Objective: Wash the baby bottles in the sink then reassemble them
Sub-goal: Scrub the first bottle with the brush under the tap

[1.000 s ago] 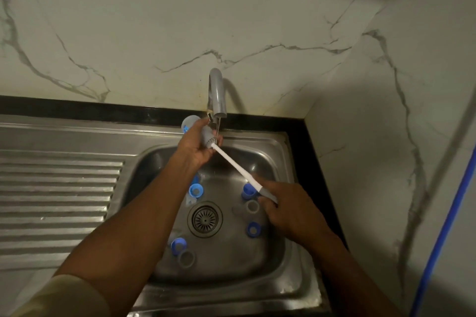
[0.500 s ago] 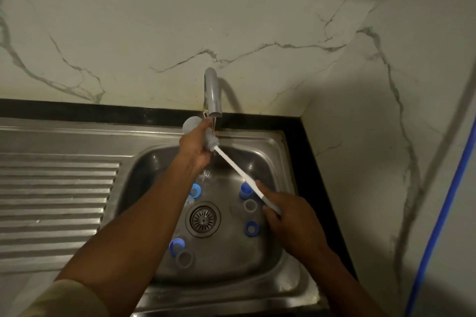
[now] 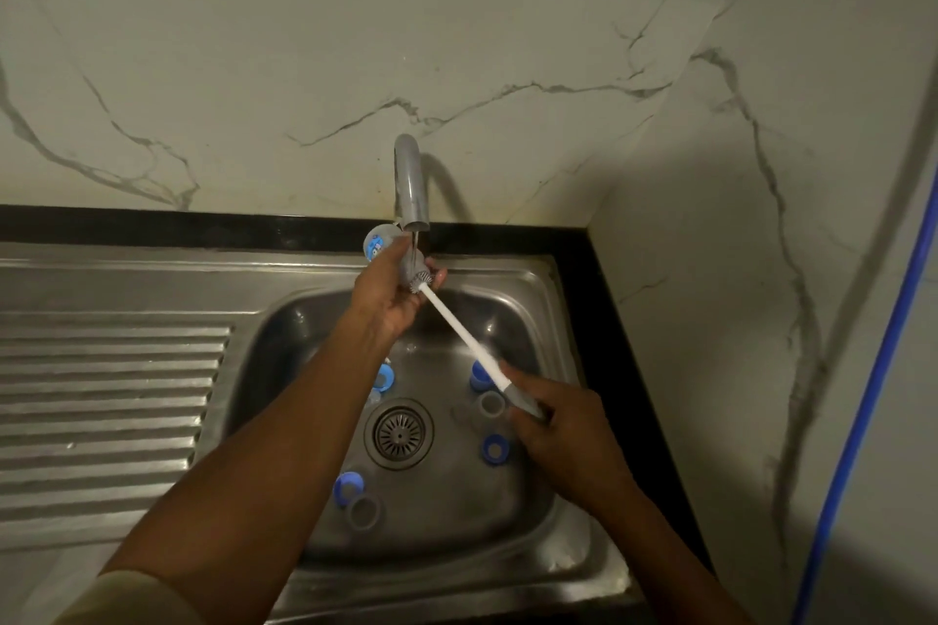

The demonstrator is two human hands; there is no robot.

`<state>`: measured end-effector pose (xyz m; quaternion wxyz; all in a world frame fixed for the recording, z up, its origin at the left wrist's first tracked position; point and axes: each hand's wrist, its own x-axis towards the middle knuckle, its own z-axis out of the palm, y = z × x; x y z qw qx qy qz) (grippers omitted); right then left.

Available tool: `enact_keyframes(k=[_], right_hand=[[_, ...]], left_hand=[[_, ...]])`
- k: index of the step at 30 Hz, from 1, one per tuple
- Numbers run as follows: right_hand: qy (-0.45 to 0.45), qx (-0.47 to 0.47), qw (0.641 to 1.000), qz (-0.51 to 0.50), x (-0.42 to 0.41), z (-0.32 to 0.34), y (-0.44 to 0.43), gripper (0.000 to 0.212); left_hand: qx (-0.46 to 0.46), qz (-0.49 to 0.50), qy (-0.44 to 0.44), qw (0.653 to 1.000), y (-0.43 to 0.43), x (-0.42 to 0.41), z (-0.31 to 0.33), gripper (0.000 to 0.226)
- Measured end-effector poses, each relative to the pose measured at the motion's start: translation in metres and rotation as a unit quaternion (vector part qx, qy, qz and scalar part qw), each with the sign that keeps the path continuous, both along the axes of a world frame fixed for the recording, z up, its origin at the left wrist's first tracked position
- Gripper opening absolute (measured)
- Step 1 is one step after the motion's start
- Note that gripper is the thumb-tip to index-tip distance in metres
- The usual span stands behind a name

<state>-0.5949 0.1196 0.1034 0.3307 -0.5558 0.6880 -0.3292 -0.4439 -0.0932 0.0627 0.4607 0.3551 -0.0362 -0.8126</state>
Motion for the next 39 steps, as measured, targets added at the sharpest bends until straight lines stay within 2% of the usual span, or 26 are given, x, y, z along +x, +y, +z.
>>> enact_keyframes(k=[2, 4, 5, 7, 9, 10, 11, 13, 15, 16, 17, 18, 19, 20, 22, 23, 25, 27, 28, 29, 30, 31, 33, 34, 37, 39], right_hand=[[-0.296, 0.110, 0.948, -0.044, 0.005, 0.013, -0.002, 0.037], [-0.430, 0.164, 0.886, -0.060, 0.004, 0.019, -0.002, 0.035], [-0.404, 0.154, 0.900, -0.056, 0.002, 0.017, 0.000, 0.035], [-0.115, 0.067, 0.991, -0.010, -0.002, 0.009, 0.001, 0.039], [0.181, 0.005, 0.982, 0.060, -0.002, -0.005, 0.004, 0.041], [0.223, -0.001, 0.972, 0.067, 0.000, -0.009, 0.006, 0.041], [0.183, -0.006, 0.981, 0.059, 0.004, -0.010, 0.007, 0.040], [-0.123, 0.035, 0.992, -0.023, 0.008, -0.002, 0.008, 0.036], [-0.431, 0.143, 0.888, -0.075, 0.008, 0.010, 0.006, 0.034], [-0.478, 0.167, 0.859, -0.078, 0.006, 0.015, 0.005, 0.034], [-0.468, 0.166, 0.865, -0.075, 0.004, 0.015, 0.005, 0.034], [-0.380, 0.134, 0.914, -0.052, 0.000, 0.014, 0.005, 0.035], [-0.197, 0.081, 0.977, -0.020, -0.004, 0.010, 0.005, 0.038], [0.011, 0.027, 0.999, 0.021, -0.009, 0.005, 0.004, 0.042], [0.231, 0.007, 0.970, 0.080, -0.013, -0.005, 0.004, 0.045], [0.207, 0.004, 0.976, 0.067, -0.009, -0.005, 0.004, 0.042], [-0.045, 0.052, 0.998, -0.006, -0.002, -0.001, 0.008, 0.025], [-0.399, 0.184, 0.895, -0.073, 0.000, 0.007, 0.008, 0.024], [-0.473, 0.215, 0.850, -0.083, -0.001, 0.010, 0.010, 0.027], [-0.461, 0.211, 0.858, -0.078, -0.003, 0.010, 0.011, 0.028], [-0.359, 0.179, 0.914, -0.054, -0.003, 0.011, 0.011, 0.025], [-0.152, 0.128, 0.980, -0.020, -0.006, 0.009, 0.011, 0.023], [0.188, 0.048, 0.980, 0.042, -0.015, 0.005, 0.012, 0.034], [0.221, 0.038, 0.973, 0.050, -0.016, 0.009, 0.011, 0.039], [0.009, 0.053, 0.999, 0.008, -0.018, 0.025, 0.006, 0.031], [-0.178, 0.136, 0.974, -0.034, -0.020, 0.039, 0.002, 0.021]], left_hand=[[0.000, -0.006, 0.084, 0.996, 0.004, 0.010, -0.001, 0.055], [0.001, 0.002, 0.137, 0.991, 0.007, 0.016, -0.002, 0.062], [-0.001, 0.007, 0.128, 0.992, 0.007, 0.016, -0.004, 0.062], [0.001, 0.009, 0.051, 0.999, 0.005, 0.009, -0.005, 0.054], [0.003, 0.012, -0.044, 0.999, 0.002, 0.002, -0.004, 0.049], [0.002, 0.012, -0.058, 0.998, 0.002, 0.000, -0.004, 0.050], [-0.001, 0.006, -0.043, 0.999, 0.003, 0.001, -0.003, 0.051], [0.000, -0.013, 0.050, 0.999, 0.007, 0.006, -0.002, 0.052], [-0.003, -0.022, 0.132, 0.991, 0.010, 0.011, 0.000, 0.052], [-0.005, -0.018, 0.142, 0.990, 0.010, 0.012, 0.001, 0.049], [0.001, -0.008, 0.128, 0.992, 0.008, 0.010, 0.001, 0.046], [0.007, 0.001, 0.097, 0.995, 0.006, 0.006, 0.003, 0.044], [0.010, 0.013, 0.043, 0.999, 0.003, 0.001, 0.003, 0.043], [0.008, 0.022, -0.018, 1.000, 0.002, -0.003, 0.003, 0.044], [0.007, 0.036, -0.082, 0.996, 0.002, -0.008, 0.002, 0.041], [0.008, 0.026, -0.059, 0.998, 0.003, -0.005, 0.003, 0.039], [0.010, -0.005, 0.058, 0.998, 0.007, 0.004, 0.004, 0.043], [0.010, -0.018, 0.123, 0.992, 0.007, 0.014, 0.003, 0.057], [-0.001, -0.021, 0.123, 0.992, 0.008, 0.016, 0.003, 0.061], [-0.006, -0.019, 0.107, 0.994, 0.007, 0.016, 0.002, 0.062], [-0.017, -0.017, 0.074, 0.997, 0.007, 0.014, 0.003, 0.060], [-0.030, -0.016, 0.008, 0.999, 0.007, 0.010, 0.006, 0.055], [-0.060, -0.012, -0.137, 0.989, 0.007, 0.004, 0.005, 0.051], [-0.077, -0.011, -0.188, 0.979, 0.008, 0.002, 0.001, 0.054], [-0.172, -0.016, -0.375, 0.911, 0.012, 0.006, -0.011, 0.056], [-0.249, -0.003, -0.460, 0.852, 0.017, 0.013, -0.022, 0.048]])
